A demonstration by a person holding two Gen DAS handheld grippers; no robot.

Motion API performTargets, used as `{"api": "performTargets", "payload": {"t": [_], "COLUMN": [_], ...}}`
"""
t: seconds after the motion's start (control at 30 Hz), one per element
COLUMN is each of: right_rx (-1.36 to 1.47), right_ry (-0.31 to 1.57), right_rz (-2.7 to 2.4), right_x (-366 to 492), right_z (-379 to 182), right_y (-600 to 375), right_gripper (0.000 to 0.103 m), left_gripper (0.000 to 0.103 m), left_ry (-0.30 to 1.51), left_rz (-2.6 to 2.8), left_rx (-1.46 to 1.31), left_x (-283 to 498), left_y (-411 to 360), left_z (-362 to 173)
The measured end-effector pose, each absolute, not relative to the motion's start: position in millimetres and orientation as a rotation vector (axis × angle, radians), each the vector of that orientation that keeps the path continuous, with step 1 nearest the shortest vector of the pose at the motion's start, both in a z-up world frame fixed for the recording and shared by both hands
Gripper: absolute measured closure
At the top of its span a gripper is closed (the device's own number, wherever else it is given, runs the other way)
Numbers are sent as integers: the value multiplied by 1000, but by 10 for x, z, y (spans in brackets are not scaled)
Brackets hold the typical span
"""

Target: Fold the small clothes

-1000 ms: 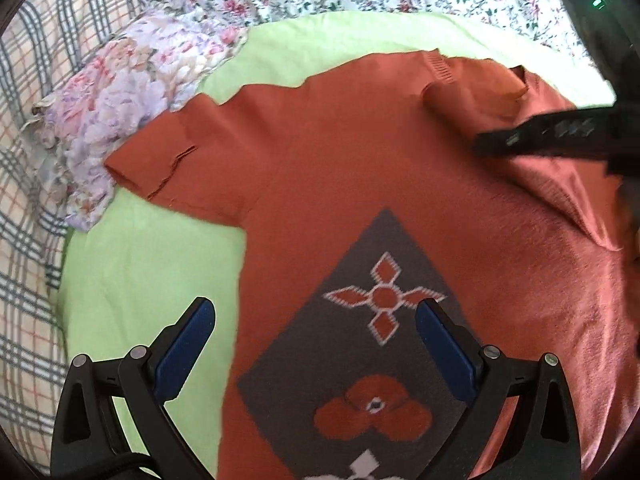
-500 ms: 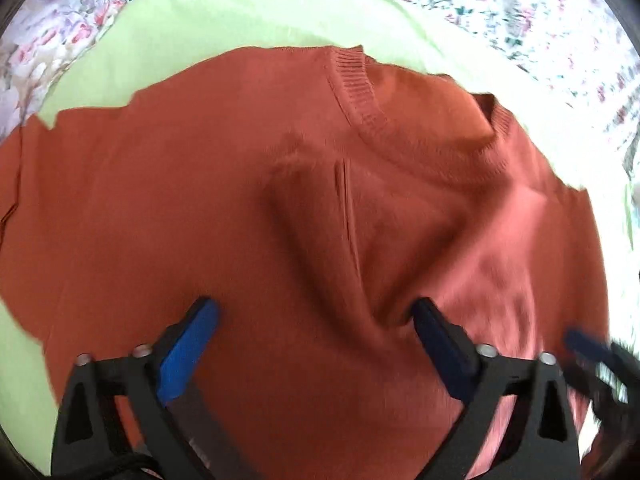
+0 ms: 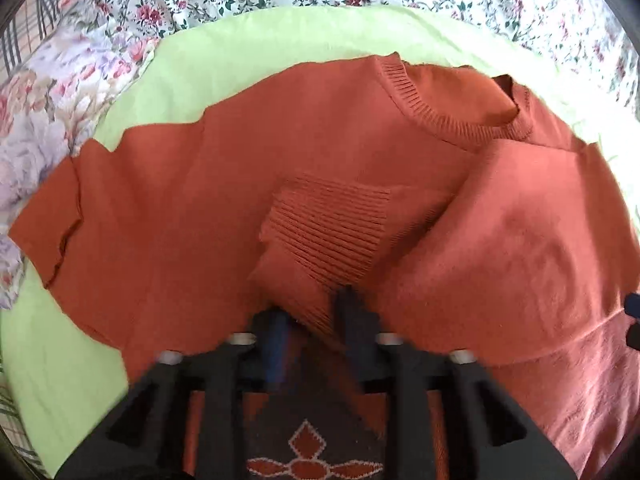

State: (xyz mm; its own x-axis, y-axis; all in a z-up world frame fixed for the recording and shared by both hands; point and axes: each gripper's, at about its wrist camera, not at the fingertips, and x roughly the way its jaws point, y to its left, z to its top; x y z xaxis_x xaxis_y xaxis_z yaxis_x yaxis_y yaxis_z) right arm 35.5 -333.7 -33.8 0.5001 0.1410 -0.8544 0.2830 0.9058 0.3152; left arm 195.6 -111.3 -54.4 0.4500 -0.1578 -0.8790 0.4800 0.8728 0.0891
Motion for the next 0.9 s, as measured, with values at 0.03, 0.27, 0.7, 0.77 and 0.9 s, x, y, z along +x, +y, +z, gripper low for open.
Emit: {"api": "performTargets", "payload": {"t": [0.03,0.27,0.7,0.77,0.9], "right_rx": [447,447,436,440,427], "right_ry": [1054,1051,991,1005,1060], "right_rz": [-87,-145,-459,-466,-442], "right_x": [348,187,22,105,320], "right_z": [-335,-278,-230,-314,-534], "right_y": [-3332,-3496,-4427,-4507,-4528], "right_gripper": [55,55,54,55,55], "left_gripper": [35,86,91,91,91], "left_ry": [1044,1033,914,932,930], "left_rz": [-411,-446,-316,-302,-302], "left_rx": [341,297,166,197,225], "left_x": [1996,2298,2290,2272,2236], "left_y": [-1140,-1349,-849,-893,-922], "left_z": [-526,-585,-472,-536,-563]}}
